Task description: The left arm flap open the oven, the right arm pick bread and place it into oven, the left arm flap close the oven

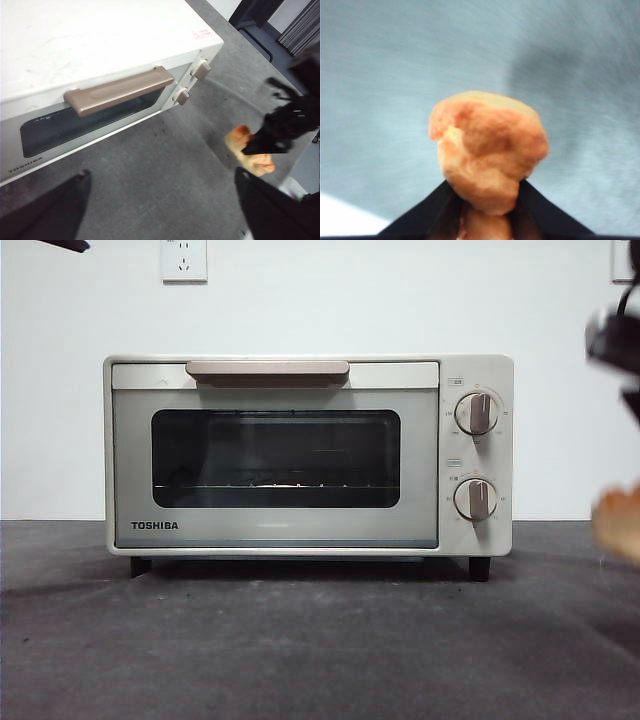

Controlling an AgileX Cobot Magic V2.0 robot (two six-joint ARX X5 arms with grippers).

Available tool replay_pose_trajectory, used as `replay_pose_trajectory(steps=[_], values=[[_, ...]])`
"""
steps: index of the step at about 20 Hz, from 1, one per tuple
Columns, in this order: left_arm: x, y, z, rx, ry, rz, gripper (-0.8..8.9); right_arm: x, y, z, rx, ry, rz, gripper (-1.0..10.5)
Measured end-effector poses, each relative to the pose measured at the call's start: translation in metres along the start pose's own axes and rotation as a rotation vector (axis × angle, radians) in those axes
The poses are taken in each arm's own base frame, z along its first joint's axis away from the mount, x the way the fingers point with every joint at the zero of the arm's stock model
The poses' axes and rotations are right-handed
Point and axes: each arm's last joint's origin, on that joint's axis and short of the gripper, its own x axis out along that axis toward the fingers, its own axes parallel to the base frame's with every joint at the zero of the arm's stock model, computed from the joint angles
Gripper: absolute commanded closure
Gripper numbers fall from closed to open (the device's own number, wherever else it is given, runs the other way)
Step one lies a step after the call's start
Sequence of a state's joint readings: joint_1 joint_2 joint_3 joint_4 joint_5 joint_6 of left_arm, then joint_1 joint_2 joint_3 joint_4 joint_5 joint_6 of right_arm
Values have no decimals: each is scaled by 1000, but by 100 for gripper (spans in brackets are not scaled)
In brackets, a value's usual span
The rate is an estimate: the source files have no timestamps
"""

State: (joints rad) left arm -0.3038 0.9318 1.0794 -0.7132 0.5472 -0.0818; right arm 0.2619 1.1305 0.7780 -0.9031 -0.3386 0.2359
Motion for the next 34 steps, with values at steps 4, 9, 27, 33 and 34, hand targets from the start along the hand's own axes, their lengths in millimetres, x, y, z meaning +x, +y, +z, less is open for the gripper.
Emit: replay_pose_trajectory(steps=[4,9,27,33,34], values=[[17,3,19,-9,31,-18,726,-45,12,-27,-65,-196,135,838],[57,13,43,25,106,-45,798,-88,18,-70,-118,-444,235,838],[147,40,47,136,181,21,797,-114,18,-112,-97,-637,333,839],[148,31,44,166,247,11,797,-114,18,-112,-91,-636,335,838],[147,29,42,177,268,13,798,-114,18,-112,-91,-636,335,838]])
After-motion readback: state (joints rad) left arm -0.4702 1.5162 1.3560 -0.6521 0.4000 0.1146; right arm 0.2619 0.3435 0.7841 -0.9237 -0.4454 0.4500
